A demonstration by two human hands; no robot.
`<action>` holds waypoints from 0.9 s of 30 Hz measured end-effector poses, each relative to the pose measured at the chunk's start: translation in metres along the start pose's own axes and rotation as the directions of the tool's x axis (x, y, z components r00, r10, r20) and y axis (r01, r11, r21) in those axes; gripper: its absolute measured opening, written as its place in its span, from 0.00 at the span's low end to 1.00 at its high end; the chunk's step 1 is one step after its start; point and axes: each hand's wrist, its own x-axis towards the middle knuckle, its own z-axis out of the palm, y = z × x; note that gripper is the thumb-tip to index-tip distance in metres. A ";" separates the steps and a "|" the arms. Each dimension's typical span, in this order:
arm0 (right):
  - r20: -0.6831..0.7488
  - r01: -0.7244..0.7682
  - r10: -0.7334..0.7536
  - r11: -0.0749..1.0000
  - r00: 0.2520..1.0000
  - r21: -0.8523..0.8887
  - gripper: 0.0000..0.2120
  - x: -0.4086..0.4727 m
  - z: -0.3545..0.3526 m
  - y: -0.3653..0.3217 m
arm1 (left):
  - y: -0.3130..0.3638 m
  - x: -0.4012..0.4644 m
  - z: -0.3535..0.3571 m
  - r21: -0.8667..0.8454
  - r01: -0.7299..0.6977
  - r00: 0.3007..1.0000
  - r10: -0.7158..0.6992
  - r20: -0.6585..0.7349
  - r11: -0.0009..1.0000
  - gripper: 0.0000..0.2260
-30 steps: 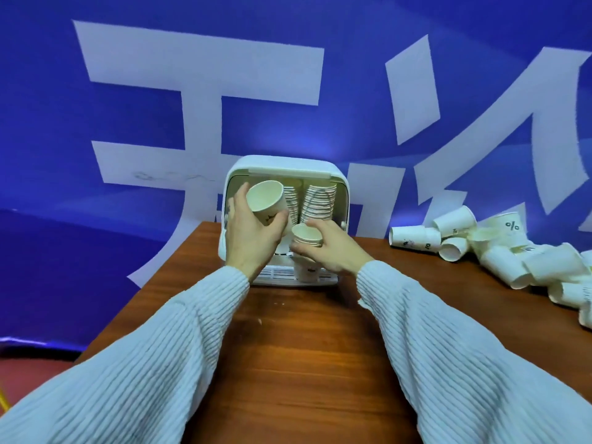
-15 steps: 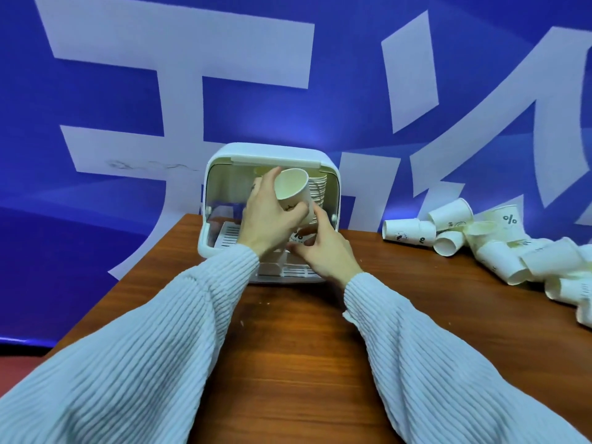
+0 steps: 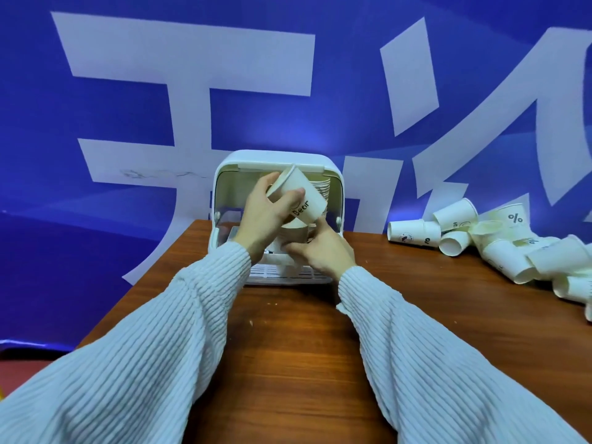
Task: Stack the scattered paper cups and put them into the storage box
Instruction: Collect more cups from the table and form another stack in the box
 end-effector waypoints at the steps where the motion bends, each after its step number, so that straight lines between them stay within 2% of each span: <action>1: -0.019 -0.006 0.006 1.000 1.000 0.009 0.32 -0.001 -0.001 0.000 | 0.003 -0.001 0.000 0.017 -0.033 0.999 0.033 -0.034 0.999 0.35; 4: -0.057 0.006 -0.005 1.000 0.998 0.028 0.30 -0.005 0.000 0.003 | 0.004 0.003 -0.002 0.280 -0.135 0.979 0.172 -0.110 0.950 0.35; 6: -0.040 0.013 -0.012 0.999 0.999 0.041 0.30 -0.007 0.000 0.003 | -0.001 0.002 -0.005 0.498 -0.162 0.978 0.207 -0.037 0.852 0.34; 8: -0.019 0.011 -0.010 0.998 1.000 0.060 0.32 -0.007 -0.001 0.004 | -0.009 0.004 -0.006 0.620 -0.165 0.985 0.162 0.062 0.767 0.35; 12: 0.019 0.025 -0.025 0.999 1.000 0.020 0.29 -0.010 -0.007 0.001 | -0.022 0.008 -0.003 0.704 -0.162 0.981 0.034 0.193 0.692 0.40; 15: 0.062 0.058 -0.058 0.998 0.996 0.003 0.24 -0.012 -0.011 0.001 | -0.038 0.001 0.002 0.765 -0.167 0.966 -0.052 0.254 0.623 0.34; 16: 0.074 0.058 -0.062 0.997 0.995 0.051 0.25 -0.011 -0.012 0.004 | -0.044 0.001 0.003 0.786 -0.181 0.964 -0.051 0.260 0.591 0.31; 18: 0.080 0.037 -0.054 0.980 0.995 0.197 0.34 -0.010 -0.013 0.011 | -0.048 0.003 0.005 0.822 -0.199 0.963 -0.048 0.264 0.534 0.27; 21: 0.011 0.046 -0.055 0.914 0.998 0.402 0.39 -0.012 -0.012 0.024 | -0.044 0.007 0.010 0.860 -0.184 0.966 -0.073 0.247 0.476 0.27; 22: -0.037 0.062 -0.051 0.897 0.998 0.437 0.37 -0.014 -0.013 0.028 | -0.043 0.005 0.013 0.872 -0.182 0.975 -0.029 0.218 0.454 0.27; 24: -0.158 0.109 -0.044 0.893 0.986 0.436 0.31 -0.023 -0.021 0.036 | -0.042 -0.010 0.022 0.865 -0.233 0.966 0.205 0.156 0.443 0.26; 26: -0.296 0.119 0.003 0.912 0.955 0.394 0.25 -0.027 -0.031 0.053 | -0.042 -0.035 0.041 0.799 -0.388 0.875 0.456 0.162 0.460 0.22; 27: -0.348 0.097 0.045 0.921 0.936 0.378 0.24 -0.027 -0.036 0.064 | -0.045 -0.046 0.054 0.751 -0.471 0.828 0.527 0.194 0.463 0.21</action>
